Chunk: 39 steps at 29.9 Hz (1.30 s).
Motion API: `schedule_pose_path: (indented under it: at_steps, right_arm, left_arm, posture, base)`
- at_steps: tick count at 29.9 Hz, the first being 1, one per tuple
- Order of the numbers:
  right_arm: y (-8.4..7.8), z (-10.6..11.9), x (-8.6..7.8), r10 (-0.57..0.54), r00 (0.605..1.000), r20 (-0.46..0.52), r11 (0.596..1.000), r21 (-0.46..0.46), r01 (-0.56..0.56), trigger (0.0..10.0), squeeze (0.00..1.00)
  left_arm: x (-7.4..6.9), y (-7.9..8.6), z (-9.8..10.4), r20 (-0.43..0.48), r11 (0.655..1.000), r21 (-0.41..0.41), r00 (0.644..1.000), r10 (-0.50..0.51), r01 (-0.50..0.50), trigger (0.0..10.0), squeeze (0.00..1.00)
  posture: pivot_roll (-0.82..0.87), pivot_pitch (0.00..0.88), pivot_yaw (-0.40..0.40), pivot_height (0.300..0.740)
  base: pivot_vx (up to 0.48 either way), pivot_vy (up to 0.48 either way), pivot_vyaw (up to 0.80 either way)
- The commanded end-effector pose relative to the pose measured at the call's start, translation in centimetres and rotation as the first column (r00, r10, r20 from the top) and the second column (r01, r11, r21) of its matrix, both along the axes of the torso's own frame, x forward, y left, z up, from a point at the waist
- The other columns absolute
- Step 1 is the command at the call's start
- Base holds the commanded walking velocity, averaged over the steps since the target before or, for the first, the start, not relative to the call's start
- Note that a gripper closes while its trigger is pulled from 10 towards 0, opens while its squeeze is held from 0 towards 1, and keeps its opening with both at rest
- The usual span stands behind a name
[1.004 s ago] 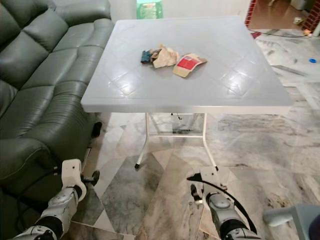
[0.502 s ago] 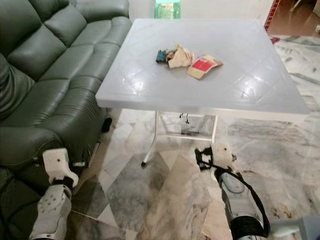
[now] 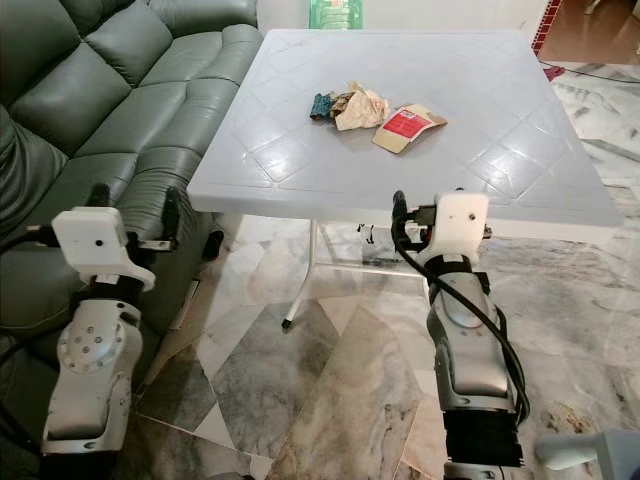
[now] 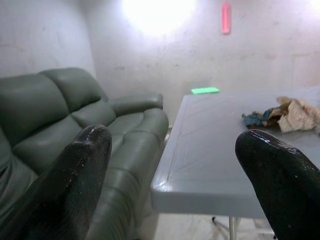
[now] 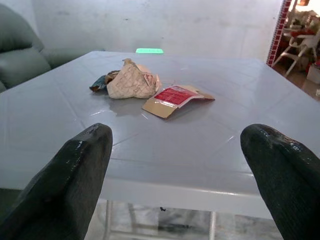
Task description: Picking trash to rubbish bin
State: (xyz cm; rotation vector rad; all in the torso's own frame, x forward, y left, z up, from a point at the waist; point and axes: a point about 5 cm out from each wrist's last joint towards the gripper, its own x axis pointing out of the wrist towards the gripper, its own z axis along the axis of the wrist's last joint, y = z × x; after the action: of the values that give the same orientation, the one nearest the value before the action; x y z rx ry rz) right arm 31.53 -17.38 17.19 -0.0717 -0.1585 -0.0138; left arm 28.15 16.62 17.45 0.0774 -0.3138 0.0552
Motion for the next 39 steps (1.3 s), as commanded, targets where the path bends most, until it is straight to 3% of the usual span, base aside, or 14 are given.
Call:
schedule_pose_path:
  at_steps: [1, 4, 10, 28, 39]
  right_arm:
    - [-0.2, 0.3, -0.5, -0.001, 1.0, 0.012, 0.999, -0.045, 0.001, 10.0, 0.0]
    - [-0.7, 0.3, -0.8, -0.034, 0.999, 0.014, 0.995, -0.094, 0.035, 10.0, 0.0]
    - [-0.9, 0.2, -0.8, -0.05, 0.999, -0.008, 0.995, -0.089, 0.049, 10.0, 0.0]
    - [-0.5, 0.7, -0.2, -0.029, 0.999, -0.021, 0.995, -0.091, 0.027, 10.0, 0.0]
    - [-0.3, 0.5, -0.4, -0.013, 1.0, -0.028, 0.997, -0.079, 0.011, 10.0, 0.0]
  left_arm:
    - [-0.4, 0.4, 0.3, 0.001, 0.999, 0.01, 0.999, 0.037, -0.037, 10.0, 0.0]
    - [-0.5, 0.7, 0.1, -0.011, 0.998, 0.024, 0.998, 0.065, -0.065, 10.0, 0.0]
    - [-0.1, 0.8, 0.2, -0.021, 0.998, 0.019, 0.998, 0.067, -0.066, 10.0, 0.0]
    - [0.7, 0.8, 0.2, -0.045, 0.996, -0.066, 0.997, 0.059, -0.062, 10.0, 0.0]
    - [0.7, 0.5, 0.3, -0.036, 0.998, -0.033, 0.998, 0.045, -0.046, 10.0, 0.0]
  posture:
    - [-0.01, 0.063, 0.036, 0.74]
    - [-0.01, 0.063, 0.032, 0.74]
    - [-0.01, 0.054, 0.033, 0.74]
    - [-0.02, 0.044, 0.02, 0.74]
    - [-0.02, 0.055, 0.026, 0.74]
  base:
    - [0.0, 0.0, 0.0]
    - [0.0, 0.0, 0.0]
    - [0.0, 0.0, 0.0]
    - [0.0, 0.0, -0.77]
    - [0.0, 0.0, -0.77]
